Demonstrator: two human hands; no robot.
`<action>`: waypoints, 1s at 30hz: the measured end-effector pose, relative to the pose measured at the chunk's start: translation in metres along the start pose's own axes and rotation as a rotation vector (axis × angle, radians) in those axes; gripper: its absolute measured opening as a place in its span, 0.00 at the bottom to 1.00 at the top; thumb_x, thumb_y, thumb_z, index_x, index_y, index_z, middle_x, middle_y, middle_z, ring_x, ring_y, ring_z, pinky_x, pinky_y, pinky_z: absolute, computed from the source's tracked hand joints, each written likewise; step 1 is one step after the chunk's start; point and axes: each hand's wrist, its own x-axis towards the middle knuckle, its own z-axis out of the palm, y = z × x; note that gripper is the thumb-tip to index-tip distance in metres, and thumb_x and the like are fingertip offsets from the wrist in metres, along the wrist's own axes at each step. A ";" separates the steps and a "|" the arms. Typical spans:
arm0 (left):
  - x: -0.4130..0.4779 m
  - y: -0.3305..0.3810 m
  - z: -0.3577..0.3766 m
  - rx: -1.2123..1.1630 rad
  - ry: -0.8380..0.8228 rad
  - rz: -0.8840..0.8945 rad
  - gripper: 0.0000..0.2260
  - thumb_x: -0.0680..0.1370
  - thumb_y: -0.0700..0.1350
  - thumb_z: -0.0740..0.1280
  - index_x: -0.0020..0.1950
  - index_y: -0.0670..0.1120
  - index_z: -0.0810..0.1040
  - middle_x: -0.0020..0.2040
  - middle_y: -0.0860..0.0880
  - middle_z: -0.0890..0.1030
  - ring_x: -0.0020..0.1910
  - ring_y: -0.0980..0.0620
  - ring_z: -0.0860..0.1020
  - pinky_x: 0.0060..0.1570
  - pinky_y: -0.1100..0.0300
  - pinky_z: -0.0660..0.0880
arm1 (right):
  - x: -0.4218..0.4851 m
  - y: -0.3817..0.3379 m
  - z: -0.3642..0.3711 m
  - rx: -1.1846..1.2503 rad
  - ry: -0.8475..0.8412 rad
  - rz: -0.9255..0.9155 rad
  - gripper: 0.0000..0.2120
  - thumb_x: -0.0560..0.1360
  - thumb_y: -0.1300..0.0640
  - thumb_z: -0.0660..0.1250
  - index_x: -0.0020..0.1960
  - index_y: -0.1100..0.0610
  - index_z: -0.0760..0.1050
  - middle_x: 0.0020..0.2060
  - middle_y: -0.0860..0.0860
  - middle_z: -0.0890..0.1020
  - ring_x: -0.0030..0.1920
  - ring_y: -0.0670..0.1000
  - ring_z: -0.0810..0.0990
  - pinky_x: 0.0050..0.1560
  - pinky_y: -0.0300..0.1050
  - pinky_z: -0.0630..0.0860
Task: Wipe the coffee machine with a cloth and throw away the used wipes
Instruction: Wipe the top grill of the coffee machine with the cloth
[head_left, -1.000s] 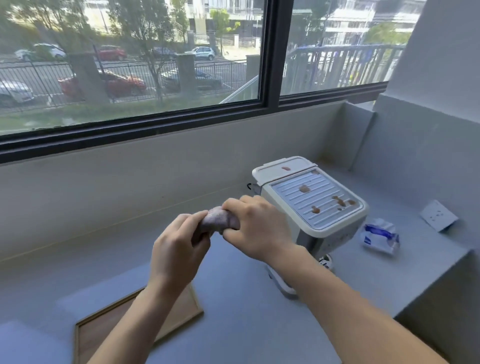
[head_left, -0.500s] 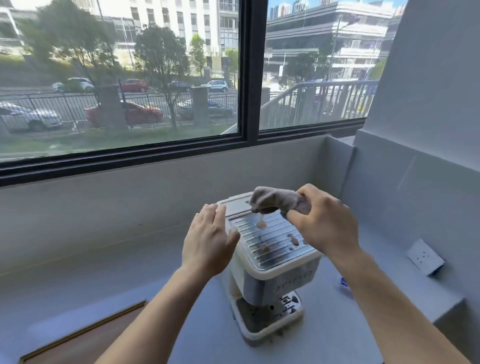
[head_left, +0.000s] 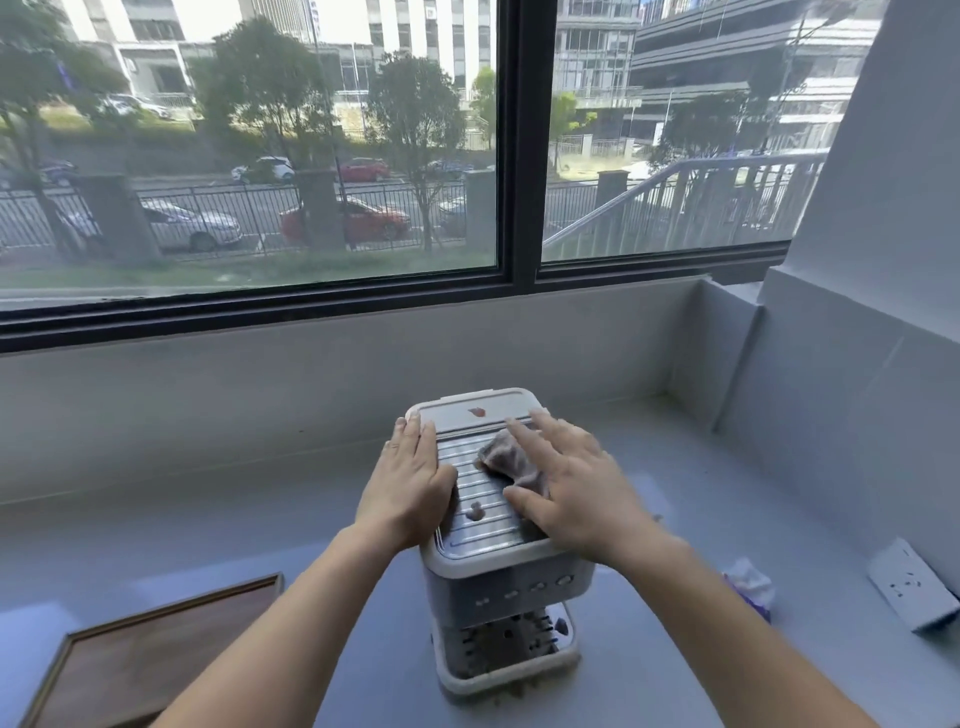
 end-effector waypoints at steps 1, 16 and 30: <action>0.000 0.000 0.000 0.003 0.001 -0.006 0.28 0.82 0.46 0.47 0.80 0.38 0.42 0.81 0.42 0.39 0.79 0.48 0.37 0.78 0.51 0.41 | 0.001 0.000 0.003 0.087 0.045 -0.047 0.28 0.76 0.44 0.65 0.74 0.38 0.61 0.75 0.45 0.65 0.73 0.51 0.61 0.69 0.45 0.62; -0.006 0.014 0.005 -0.058 -0.020 -0.019 0.30 0.80 0.47 0.49 0.80 0.39 0.45 0.81 0.41 0.39 0.79 0.46 0.37 0.78 0.50 0.41 | -0.003 -0.002 0.019 0.178 0.187 0.373 0.22 0.83 0.49 0.54 0.75 0.56 0.63 0.75 0.54 0.66 0.75 0.53 0.63 0.70 0.49 0.63; -0.016 0.017 0.003 0.141 0.035 0.076 0.21 0.84 0.41 0.49 0.73 0.30 0.60 0.79 0.34 0.43 0.78 0.37 0.36 0.77 0.47 0.35 | 0.009 0.027 0.009 0.472 0.083 0.475 0.18 0.82 0.49 0.55 0.68 0.56 0.67 0.68 0.57 0.74 0.65 0.59 0.72 0.61 0.52 0.69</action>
